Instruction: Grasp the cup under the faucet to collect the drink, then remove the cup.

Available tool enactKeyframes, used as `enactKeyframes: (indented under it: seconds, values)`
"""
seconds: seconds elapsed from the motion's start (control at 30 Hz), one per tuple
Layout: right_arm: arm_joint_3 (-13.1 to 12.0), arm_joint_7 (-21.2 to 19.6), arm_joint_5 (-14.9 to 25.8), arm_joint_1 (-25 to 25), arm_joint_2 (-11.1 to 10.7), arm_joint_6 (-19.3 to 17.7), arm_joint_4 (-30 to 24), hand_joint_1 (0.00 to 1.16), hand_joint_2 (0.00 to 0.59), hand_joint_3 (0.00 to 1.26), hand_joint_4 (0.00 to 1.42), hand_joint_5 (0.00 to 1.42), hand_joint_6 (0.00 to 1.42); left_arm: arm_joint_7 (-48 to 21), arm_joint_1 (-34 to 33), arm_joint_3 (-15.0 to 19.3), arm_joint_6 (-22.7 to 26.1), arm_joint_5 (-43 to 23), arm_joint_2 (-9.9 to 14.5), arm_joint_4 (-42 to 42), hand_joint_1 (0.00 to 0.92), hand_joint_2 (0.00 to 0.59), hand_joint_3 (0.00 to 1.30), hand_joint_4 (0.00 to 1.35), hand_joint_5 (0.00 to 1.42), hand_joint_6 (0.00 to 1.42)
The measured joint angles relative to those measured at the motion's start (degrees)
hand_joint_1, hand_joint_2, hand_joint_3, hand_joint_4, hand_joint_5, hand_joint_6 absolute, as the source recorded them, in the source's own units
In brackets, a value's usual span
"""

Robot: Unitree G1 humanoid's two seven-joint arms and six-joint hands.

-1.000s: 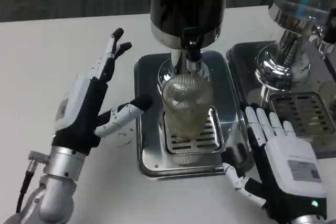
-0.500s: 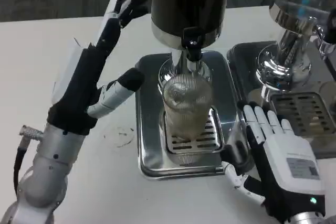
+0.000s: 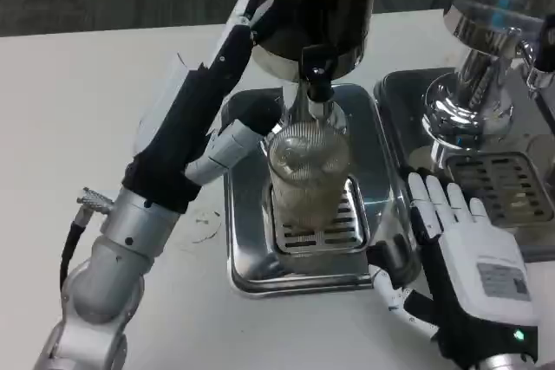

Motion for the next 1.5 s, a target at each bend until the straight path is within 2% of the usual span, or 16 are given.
enactKeyframes:
  seconds: [0.57,0.9,1.17,1.5]
  values:
    - [0.0,-0.6,-0.5,1.6,0.7,0.9,-0.8,0.33,0.439,0.0,0.0,0.0,0.0,-6.3,-1.7,0.8,0.5,0.1,-2.6,4.5,0.0,0.124,0.03,0.0,0.15,0.13]
    - [-0.2,-0.7,-0.5,1.5,0.7,0.9,-0.8,0.33,0.439,0.0,0.0,0.0,0.0,-7.2,-1.7,0.1,-0.7,1.9,-2.8,4.6,0.0,0.13,0.09,0.0,0.22,0.19]
    - [-0.2,-0.7,-0.4,1.5,0.7,0.9,-0.8,0.33,0.439,0.0,0.0,0.0,0.0,-5.3,-1.8,0.0,-2.9,5.6,-1.6,4.5,0.0,0.134,0.15,0.06,0.27,0.24]
    - [-0.2,-0.7,-0.1,0.7,0.7,0.7,0.1,0.33,0.439,0.0,0.0,0.0,0.0,-0.3,-1.2,0.2,-5.8,12.3,2.1,2.5,0.0,0.141,0.18,0.08,0.29,0.26]
